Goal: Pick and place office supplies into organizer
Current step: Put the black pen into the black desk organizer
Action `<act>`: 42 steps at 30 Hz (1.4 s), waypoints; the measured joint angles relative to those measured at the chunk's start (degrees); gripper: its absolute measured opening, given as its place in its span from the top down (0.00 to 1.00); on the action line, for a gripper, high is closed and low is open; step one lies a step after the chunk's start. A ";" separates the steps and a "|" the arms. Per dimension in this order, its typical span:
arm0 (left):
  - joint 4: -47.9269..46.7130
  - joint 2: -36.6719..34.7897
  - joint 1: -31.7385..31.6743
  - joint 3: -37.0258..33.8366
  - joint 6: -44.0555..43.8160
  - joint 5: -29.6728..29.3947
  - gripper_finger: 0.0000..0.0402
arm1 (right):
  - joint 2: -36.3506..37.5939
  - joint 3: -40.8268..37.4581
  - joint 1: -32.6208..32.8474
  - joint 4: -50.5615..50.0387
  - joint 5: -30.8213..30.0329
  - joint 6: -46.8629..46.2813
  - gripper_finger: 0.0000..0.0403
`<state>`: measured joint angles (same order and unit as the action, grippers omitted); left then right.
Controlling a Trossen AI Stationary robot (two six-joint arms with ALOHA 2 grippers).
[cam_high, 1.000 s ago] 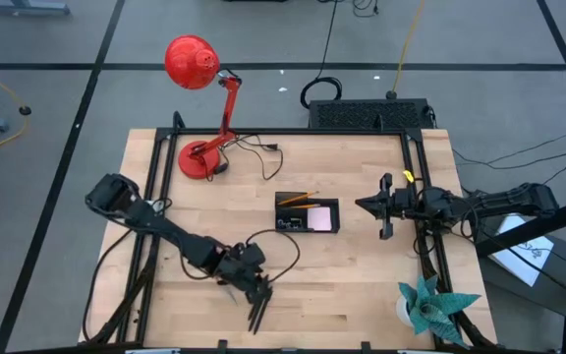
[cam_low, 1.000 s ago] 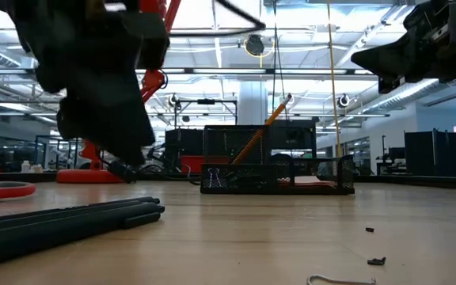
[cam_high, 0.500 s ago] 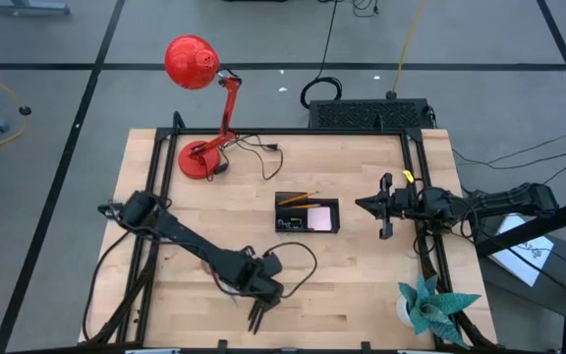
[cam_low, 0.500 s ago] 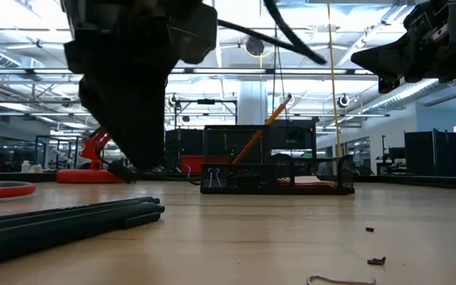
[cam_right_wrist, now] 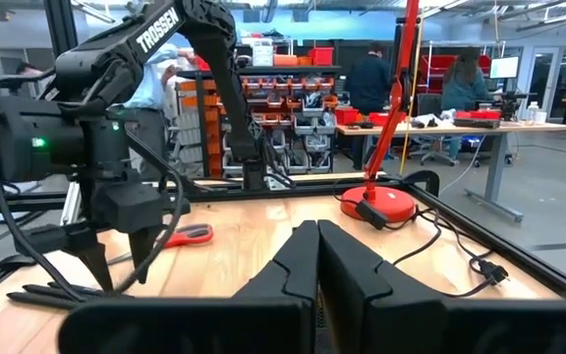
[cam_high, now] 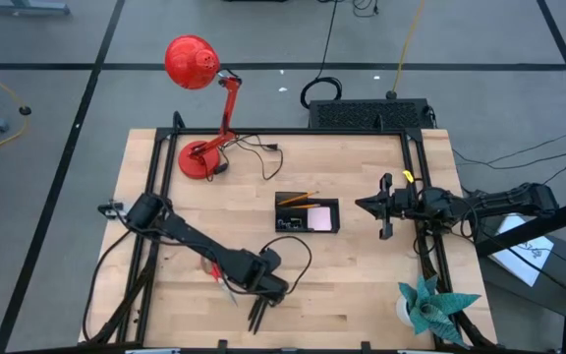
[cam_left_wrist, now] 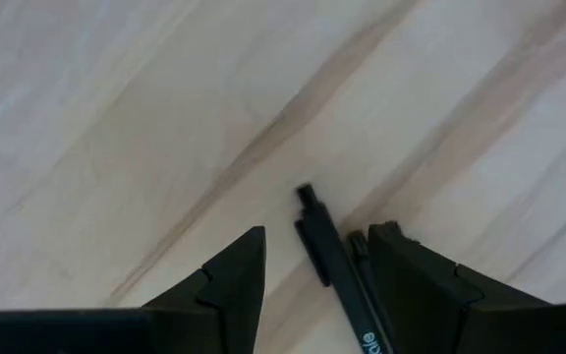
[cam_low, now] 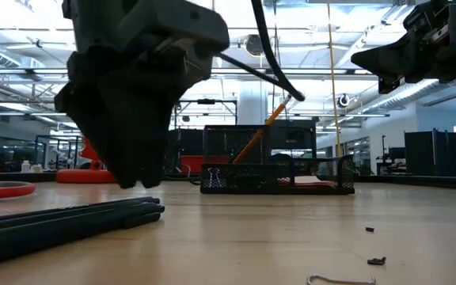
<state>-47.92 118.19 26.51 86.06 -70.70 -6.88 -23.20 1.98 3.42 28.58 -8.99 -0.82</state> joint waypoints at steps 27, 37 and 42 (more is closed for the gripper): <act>9.29 -0.52 0.40 -9.42 0.93 3.48 0.54 | 0.00 0.00 0.00 -0.09 -0.04 0.00 0.99; 7.36 -0.46 -1.90 -9.46 17.46 5.94 0.54 | 0.00 0.00 -0.02 -0.11 -0.11 -0.02 0.99; 4.06 -0.48 -2.28 -9.44 29.31 6.20 0.54 | 0.00 0.00 0.00 -0.11 -0.15 0.02 0.99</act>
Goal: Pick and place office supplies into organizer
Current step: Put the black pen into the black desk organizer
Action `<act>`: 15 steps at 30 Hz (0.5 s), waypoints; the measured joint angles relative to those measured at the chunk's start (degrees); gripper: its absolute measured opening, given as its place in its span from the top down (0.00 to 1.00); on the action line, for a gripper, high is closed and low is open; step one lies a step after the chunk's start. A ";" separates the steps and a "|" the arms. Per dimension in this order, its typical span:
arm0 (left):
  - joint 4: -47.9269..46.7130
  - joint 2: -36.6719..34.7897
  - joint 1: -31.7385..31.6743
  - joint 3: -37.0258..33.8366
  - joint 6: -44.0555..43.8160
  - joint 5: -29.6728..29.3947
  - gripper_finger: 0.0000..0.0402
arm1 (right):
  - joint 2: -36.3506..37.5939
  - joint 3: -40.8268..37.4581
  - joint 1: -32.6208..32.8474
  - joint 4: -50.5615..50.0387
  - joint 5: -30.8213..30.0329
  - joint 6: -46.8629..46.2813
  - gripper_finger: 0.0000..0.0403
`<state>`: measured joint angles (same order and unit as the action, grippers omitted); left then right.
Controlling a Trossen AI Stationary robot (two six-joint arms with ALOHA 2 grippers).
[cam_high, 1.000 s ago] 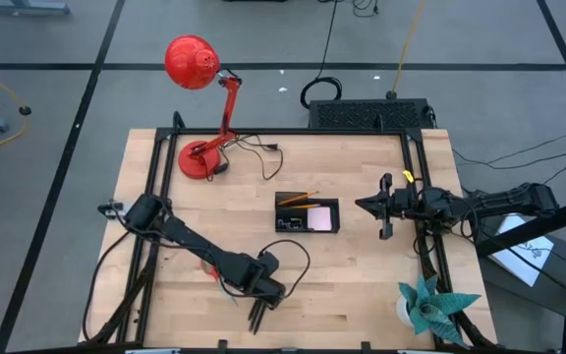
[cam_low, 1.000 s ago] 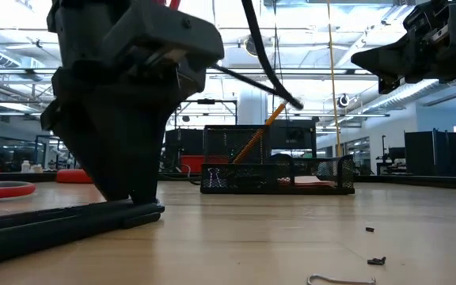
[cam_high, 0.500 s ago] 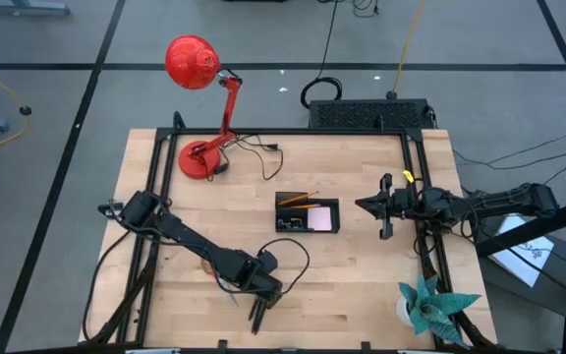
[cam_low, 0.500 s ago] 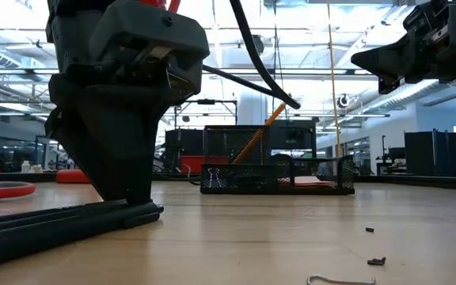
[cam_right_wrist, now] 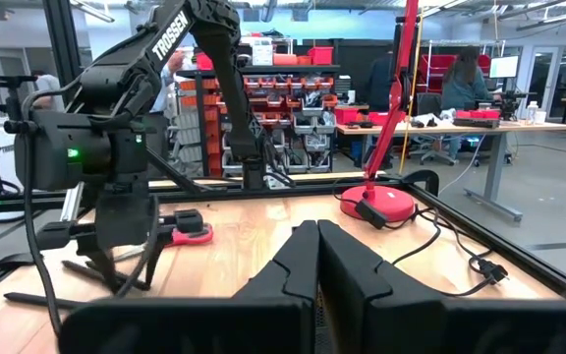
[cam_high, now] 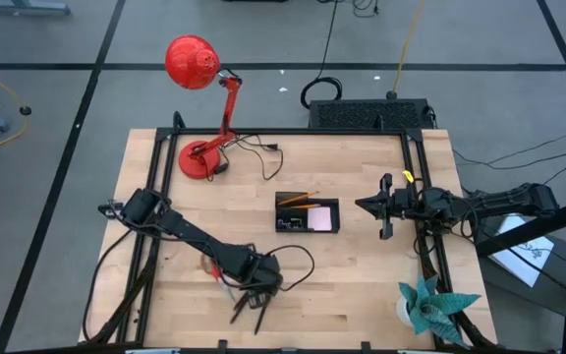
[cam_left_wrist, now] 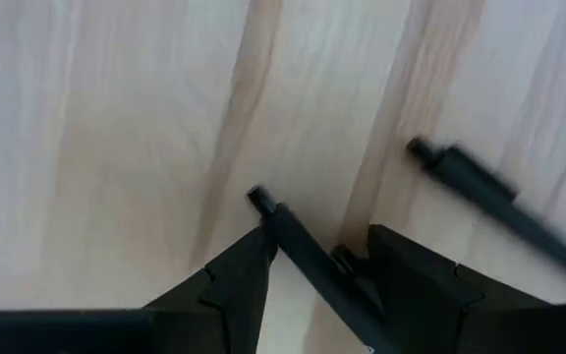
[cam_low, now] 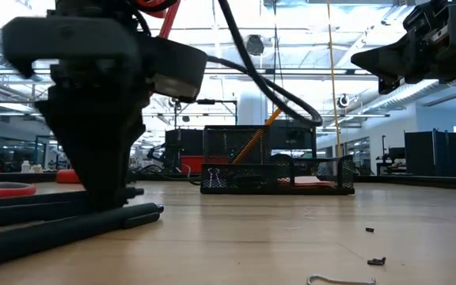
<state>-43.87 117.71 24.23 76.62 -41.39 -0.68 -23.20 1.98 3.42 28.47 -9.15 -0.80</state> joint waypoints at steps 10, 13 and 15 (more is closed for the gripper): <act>-0.79 -0.05 -0.15 -0.02 12.03 -1.69 0.54 | 0.00 0.00 -0.01 -0.02 -0.01 0.11 0.99; 0.49 -1.04 -0.19 -0.29 12.06 -1.43 0.54 | 0.02 0.00 0.00 -0.02 -0.02 0.13 0.99; 1.65 -2.25 -0.47 -0.41 10.80 -1.09 0.54 | 0.00 0.00 -0.01 -0.02 -0.02 0.04 0.99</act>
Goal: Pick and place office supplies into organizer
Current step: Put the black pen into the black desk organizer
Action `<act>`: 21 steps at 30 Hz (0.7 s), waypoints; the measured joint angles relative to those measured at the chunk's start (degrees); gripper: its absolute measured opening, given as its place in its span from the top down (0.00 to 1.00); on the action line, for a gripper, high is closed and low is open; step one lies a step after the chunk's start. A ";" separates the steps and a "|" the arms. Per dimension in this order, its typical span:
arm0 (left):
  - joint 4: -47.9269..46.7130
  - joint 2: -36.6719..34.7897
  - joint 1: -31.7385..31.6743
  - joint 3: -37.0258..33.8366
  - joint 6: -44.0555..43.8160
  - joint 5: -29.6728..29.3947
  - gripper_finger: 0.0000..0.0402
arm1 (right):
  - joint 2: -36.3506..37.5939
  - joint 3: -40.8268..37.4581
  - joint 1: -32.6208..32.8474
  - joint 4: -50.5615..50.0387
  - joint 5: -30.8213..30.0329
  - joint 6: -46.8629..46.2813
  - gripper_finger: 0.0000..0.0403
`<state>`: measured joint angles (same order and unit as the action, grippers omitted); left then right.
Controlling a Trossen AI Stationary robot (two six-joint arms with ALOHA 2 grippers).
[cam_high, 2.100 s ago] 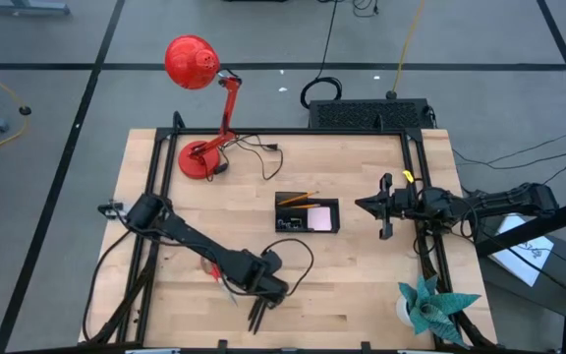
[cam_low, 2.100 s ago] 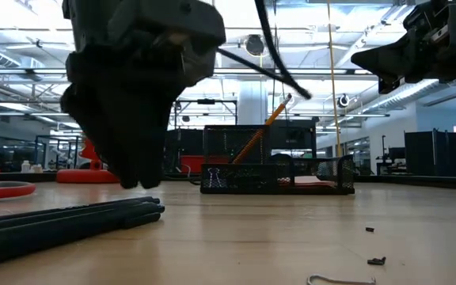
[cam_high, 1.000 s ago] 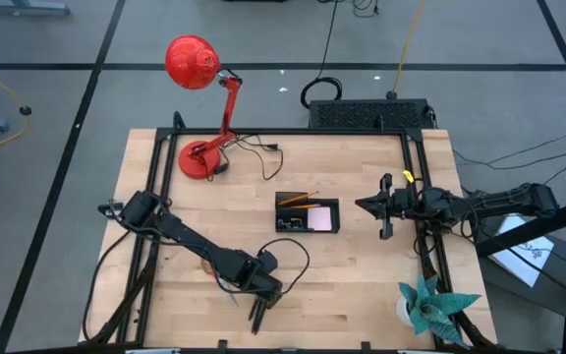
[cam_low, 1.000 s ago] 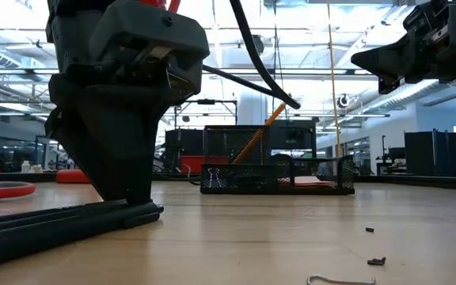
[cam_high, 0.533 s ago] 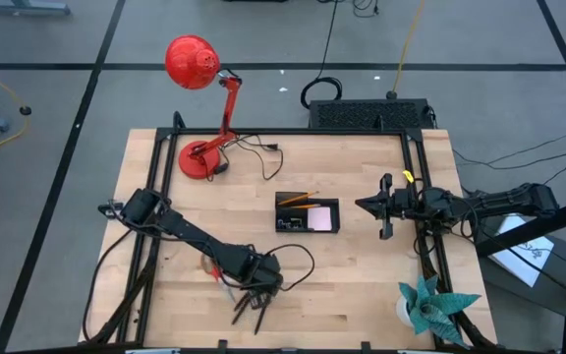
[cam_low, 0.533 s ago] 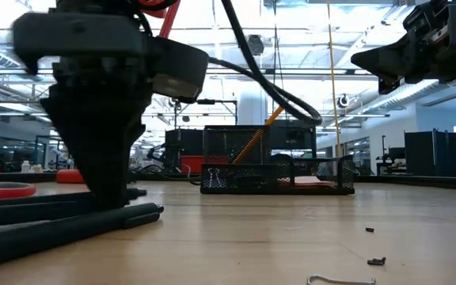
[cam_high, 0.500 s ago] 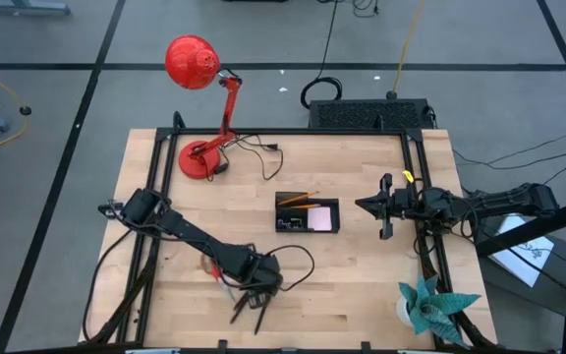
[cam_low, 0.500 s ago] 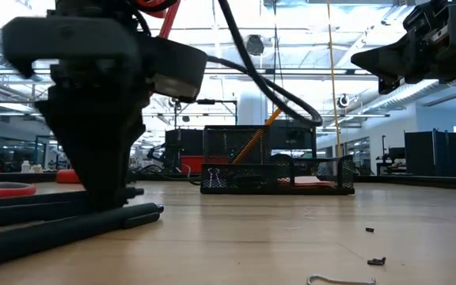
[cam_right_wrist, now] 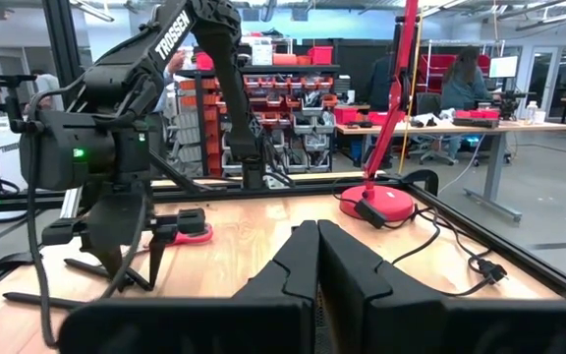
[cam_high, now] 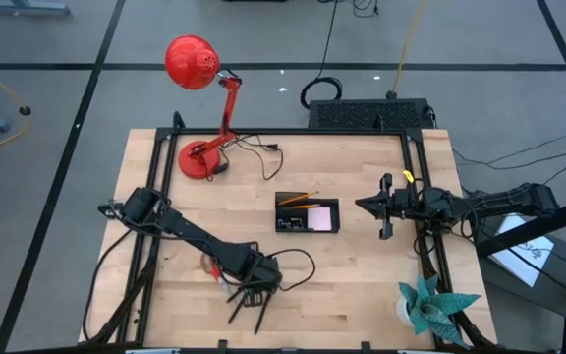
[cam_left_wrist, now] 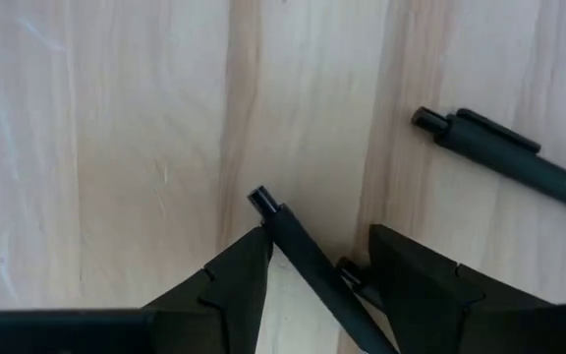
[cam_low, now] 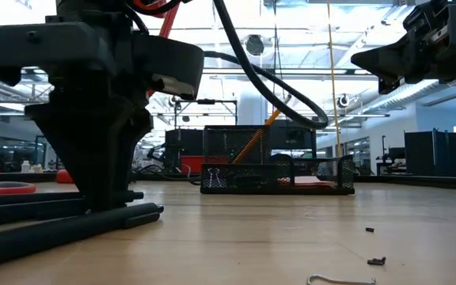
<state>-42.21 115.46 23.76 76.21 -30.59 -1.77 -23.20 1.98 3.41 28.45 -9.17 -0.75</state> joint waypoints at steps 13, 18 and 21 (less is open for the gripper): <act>-1.59 -3.31 -1.98 -0.03 -13.89 1.05 0.54 | 0.00 0.00 0.00 0.00 0.00 -0.06 0.99; -2.77 -3.07 -1.52 -0.07 -17.50 1.91 0.54 | 0.00 0.00 -0.01 0.00 0.00 -0.04 0.99; -2.62 -3.09 -0.81 0.00 -17.97 1.68 0.54 | 0.00 0.00 -0.01 0.00 0.00 -0.04 0.99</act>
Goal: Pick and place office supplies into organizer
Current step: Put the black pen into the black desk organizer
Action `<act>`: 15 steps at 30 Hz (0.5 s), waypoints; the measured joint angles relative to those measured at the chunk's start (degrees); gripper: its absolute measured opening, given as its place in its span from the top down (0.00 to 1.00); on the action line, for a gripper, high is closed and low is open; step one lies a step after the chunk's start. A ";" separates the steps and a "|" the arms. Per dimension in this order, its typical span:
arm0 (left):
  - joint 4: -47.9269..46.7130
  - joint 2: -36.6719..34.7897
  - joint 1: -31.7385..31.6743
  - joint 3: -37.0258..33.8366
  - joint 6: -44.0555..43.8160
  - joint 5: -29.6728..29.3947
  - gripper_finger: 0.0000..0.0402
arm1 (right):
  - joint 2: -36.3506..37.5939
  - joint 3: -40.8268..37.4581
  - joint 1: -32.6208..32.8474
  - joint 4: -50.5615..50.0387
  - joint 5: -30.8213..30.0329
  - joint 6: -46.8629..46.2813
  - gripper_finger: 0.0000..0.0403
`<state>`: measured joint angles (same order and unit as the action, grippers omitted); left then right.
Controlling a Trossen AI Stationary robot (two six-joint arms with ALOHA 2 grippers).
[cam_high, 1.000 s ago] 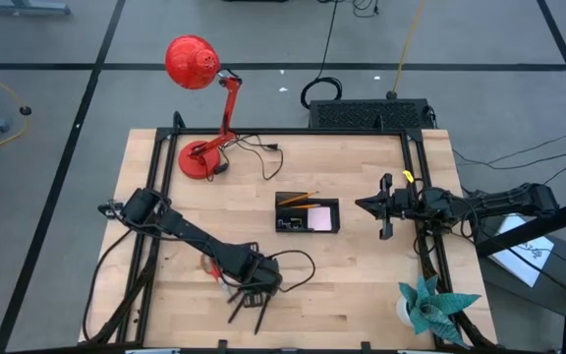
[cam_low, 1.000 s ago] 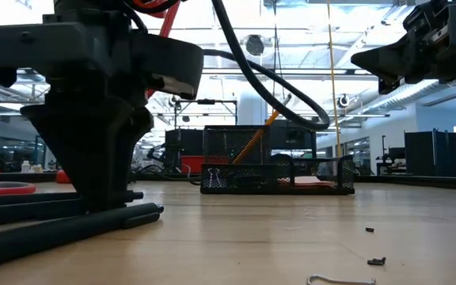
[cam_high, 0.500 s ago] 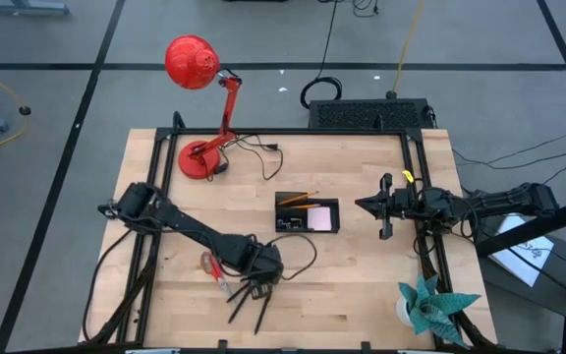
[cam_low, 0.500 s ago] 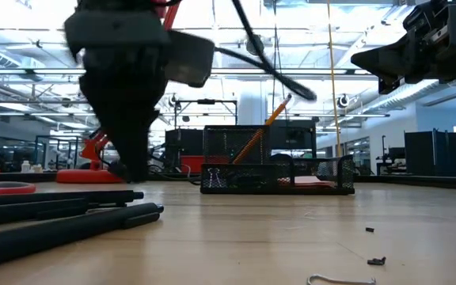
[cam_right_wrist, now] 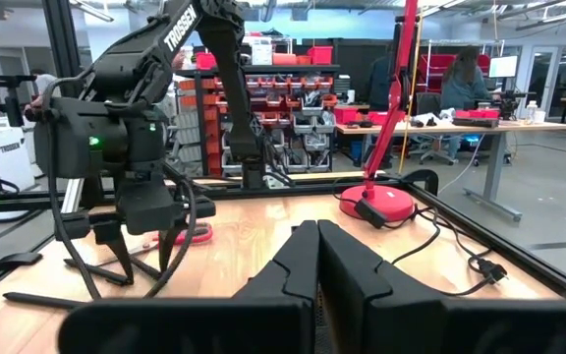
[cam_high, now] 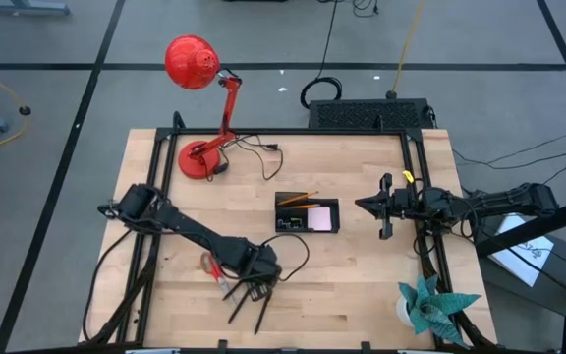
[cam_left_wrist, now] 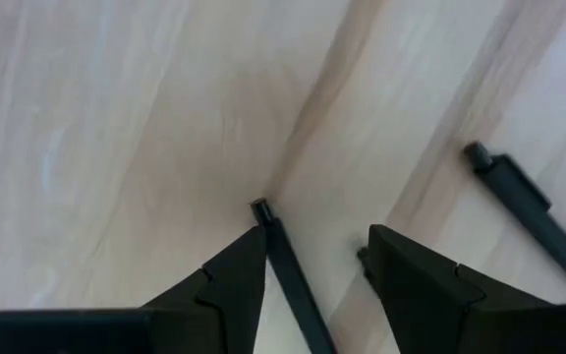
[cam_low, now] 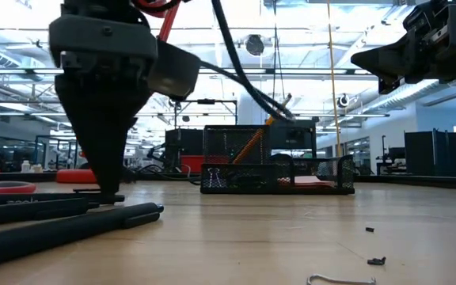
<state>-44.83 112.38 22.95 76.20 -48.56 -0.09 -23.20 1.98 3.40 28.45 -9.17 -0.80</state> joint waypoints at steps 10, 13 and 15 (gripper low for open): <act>-0.96 -0.07 0.80 0.00 -1.54 -5.83 0.54 | 0.00 0.00 0.01 0.00 0.00 -0.02 0.99; -2.31 -0.11 0.80 0.04 -1.63 -6.51 0.54 | 0.00 0.00 0.01 0.00 0.00 -0.02 0.99; -3.40 -0.11 0.80 0.04 -3.85 -5.68 0.54 | 0.00 0.00 0.00 0.00 0.00 -0.02 0.99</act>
<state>-48.23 112.27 23.75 76.25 -52.42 -5.76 -23.20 1.98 3.40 28.45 -9.17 -0.82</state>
